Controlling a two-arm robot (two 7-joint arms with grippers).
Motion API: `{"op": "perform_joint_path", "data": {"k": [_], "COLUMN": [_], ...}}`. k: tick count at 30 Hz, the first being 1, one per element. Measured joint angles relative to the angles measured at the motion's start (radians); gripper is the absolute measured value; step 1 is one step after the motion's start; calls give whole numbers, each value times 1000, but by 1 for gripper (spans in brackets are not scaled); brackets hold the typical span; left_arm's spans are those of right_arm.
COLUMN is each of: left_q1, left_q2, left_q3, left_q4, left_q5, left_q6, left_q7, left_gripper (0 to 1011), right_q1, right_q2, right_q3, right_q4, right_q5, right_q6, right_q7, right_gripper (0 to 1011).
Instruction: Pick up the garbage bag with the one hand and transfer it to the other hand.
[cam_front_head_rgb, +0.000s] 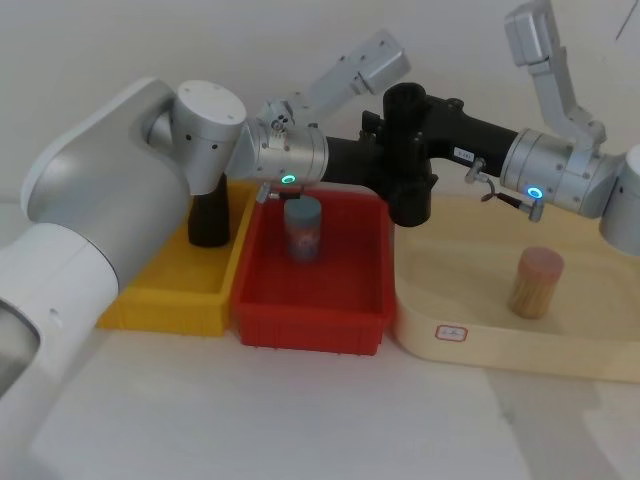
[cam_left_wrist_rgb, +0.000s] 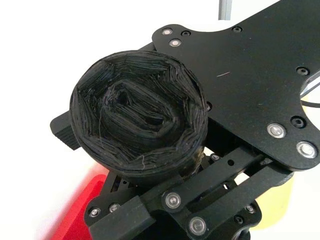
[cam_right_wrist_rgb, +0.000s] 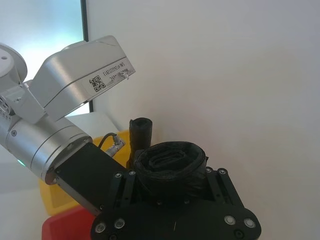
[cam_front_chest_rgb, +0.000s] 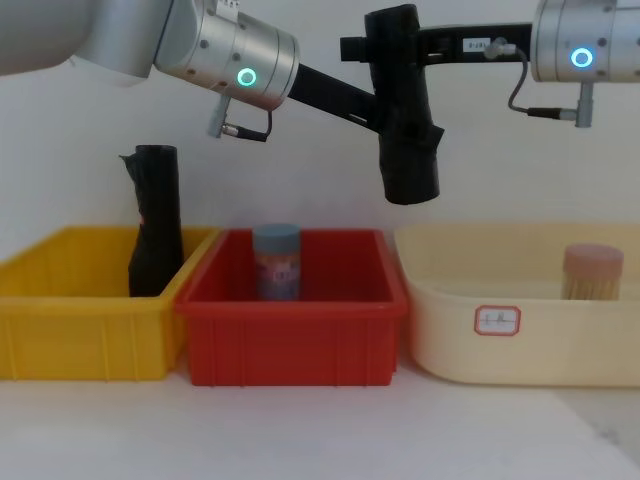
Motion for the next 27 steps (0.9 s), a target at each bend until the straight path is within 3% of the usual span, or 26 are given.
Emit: {"op": "perform_joint_path", "data": {"k": [27], "left_q1": [0], "left_q2": [0], "left_q3": [0], "left_q4": [0], "left_q5": [0], "left_q6": [0], "left_q7": [0], "left_gripper": [436], "right_q1": [1], "right_q2": [0], "right_q3": [-1], "right_q4": [2], "right_q5": [0], "right_q6": [-2], "right_q7": [1], "right_gripper": [548]}}
